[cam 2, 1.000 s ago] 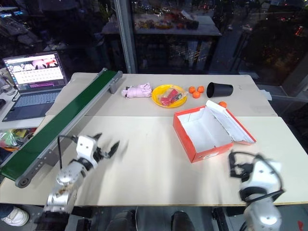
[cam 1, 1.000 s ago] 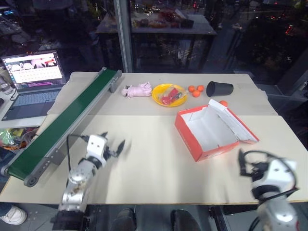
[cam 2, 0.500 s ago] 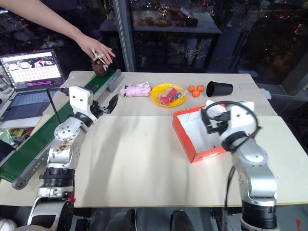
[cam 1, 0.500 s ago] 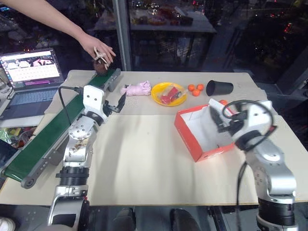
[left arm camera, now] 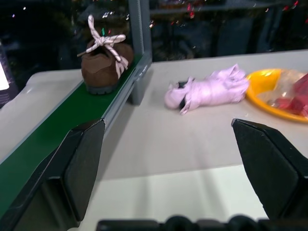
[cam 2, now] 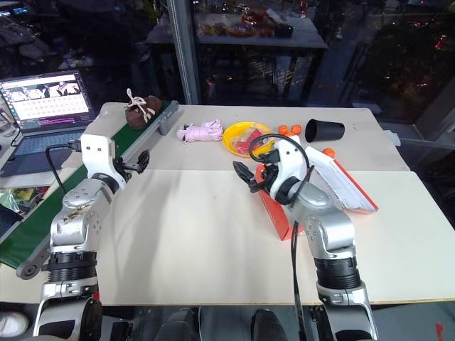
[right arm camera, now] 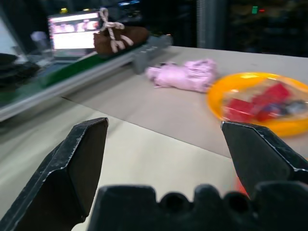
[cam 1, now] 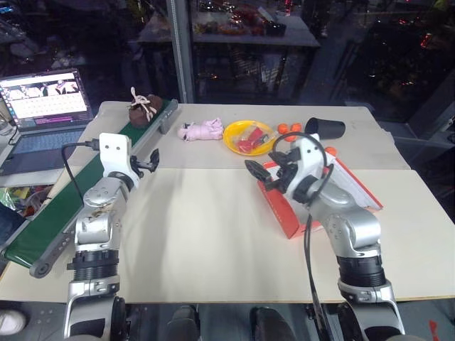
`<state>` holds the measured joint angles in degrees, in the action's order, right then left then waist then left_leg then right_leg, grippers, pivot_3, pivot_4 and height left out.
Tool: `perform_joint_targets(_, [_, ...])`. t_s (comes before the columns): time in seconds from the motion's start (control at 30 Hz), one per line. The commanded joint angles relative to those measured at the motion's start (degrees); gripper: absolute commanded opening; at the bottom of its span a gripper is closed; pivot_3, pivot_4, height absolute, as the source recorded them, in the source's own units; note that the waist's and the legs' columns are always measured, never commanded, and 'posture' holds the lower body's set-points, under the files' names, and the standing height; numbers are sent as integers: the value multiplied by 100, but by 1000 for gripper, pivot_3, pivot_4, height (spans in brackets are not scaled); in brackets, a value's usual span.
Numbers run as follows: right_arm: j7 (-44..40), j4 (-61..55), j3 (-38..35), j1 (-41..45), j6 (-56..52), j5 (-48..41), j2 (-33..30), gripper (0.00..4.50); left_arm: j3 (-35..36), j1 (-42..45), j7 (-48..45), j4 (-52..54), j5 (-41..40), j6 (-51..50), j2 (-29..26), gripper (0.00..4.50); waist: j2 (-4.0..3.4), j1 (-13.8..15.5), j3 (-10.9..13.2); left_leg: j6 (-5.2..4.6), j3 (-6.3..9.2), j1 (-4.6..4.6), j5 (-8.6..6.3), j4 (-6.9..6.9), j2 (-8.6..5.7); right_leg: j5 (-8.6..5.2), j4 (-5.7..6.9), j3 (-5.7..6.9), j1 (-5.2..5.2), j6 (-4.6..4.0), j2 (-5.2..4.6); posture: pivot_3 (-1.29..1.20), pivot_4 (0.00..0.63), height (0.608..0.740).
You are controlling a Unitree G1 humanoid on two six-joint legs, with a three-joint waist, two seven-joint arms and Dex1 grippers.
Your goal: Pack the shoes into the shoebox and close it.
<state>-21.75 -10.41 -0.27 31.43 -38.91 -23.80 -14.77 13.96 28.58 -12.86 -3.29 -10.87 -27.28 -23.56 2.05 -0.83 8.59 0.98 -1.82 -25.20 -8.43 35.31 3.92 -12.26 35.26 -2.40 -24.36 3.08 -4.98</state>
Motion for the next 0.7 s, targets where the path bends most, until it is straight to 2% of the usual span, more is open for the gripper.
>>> perform_joint_targets(0.03, [-265,-66,71,279,22,-157,48,4483,394,168,-109,-331,-63,159,-434,4500,1,0,1,0,0,0,0,0,0,0,2,0,-2,0,1,0,150,740])
perform_joint_targets(0.27, [-761,-260,275,350,-92,-325,15,4483,837,773,-772,-1989,-247,677,-1437,4500,14,-4,8,0,1,-1,0,-2,3,-1,6,3,-6,-3,4,0,150,740])
perform_joint_targets(0.5, [-851,-334,335,415,-130,-355,40,4483,785,1073,-1413,-3557,-199,1371,-1848,4500,19,10,11,1,1,-1,0,-5,4,-2,4,7,-5,-5,3,0,150,740])
perform_joint_targets(0.7, [-888,-415,383,436,-211,-363,18,4483,581,1425,-1724,-4798,-26,2020,-1910,4500,29,12,15,3,1,-1,1,-4,5,-2,10,8,-9,-6,3,0,150,740])
